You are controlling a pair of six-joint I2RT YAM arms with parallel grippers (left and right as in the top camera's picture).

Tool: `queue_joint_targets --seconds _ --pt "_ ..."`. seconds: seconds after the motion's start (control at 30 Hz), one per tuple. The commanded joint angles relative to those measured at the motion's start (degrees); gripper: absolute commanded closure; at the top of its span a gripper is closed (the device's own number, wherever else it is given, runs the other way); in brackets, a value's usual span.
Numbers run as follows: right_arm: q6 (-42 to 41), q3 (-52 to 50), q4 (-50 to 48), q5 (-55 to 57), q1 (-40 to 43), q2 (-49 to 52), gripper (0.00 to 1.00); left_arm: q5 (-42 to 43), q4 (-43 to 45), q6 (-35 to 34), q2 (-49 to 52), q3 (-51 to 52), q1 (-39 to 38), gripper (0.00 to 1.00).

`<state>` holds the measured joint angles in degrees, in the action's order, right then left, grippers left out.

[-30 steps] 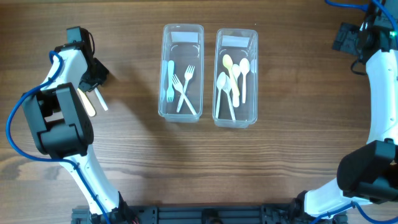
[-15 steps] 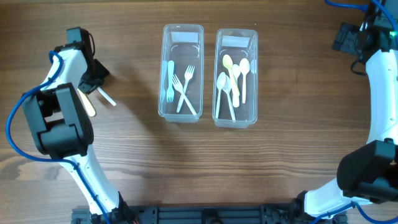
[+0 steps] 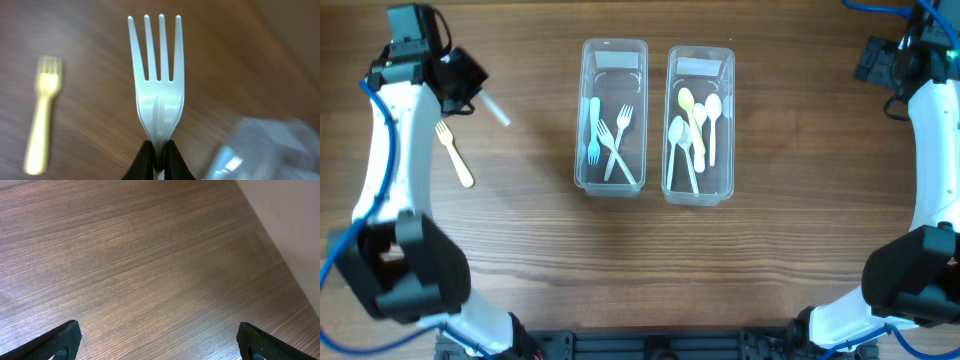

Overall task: Pack container
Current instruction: 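Carry the white fork into the left container and release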

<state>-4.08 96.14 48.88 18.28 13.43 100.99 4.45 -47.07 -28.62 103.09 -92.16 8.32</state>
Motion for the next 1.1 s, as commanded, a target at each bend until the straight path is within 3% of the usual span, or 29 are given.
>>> queue_joint_targets --seconds 0.0,0.3,0.43,0.83,0.9,0.93,0.97,1.07 --pt "-0.4 0.5 0.0 1.0 -0.3 0.5 0.0 8.3 0.2 -0.1 -2.3 -0.6 -4.9 0.96" --pt "-0.4 0.5 0.0 1.0 -0.3 0.5 0.0 8.6 1.1 9.0 -1.8 -0.6 -18.2 0.96" --pt "-0.4 0.5 0.0 1.0 -0.3 0.5 0.0 1.7 1.5 8.9 -1.2 -0.5 -23.8 0.96" --pt "-0.4 0.5 0.0 1.0 -0.3 0.5 0.0 -0.7 2.8 8.9 7.7 -0.5 -28.7 0.91" --pt "-0.4 0.5 0.0 1.0 -0.3 0.5 0.0 -0.7 2.8 8.9 8.4 -0.5 -28.7 0.84" --pt "-0.4 0.5 0.0 1.0 -0.3 0.5 0.0 -0.7 2.8 8.9 8.6 -0.5 -28.7 0.68" --pt "-0.4 0.5 0.0 1.0 -0.3 0.5 0.0 -0.7 2.8 8.9 8.7 -0.5 -28.7 0.61" --pt "-0.4 0.5 0.0 1.0 -0.3 0.5 0.0 -0.7 3.0 8.9 8.6 -0.5 -28.7 0.58"
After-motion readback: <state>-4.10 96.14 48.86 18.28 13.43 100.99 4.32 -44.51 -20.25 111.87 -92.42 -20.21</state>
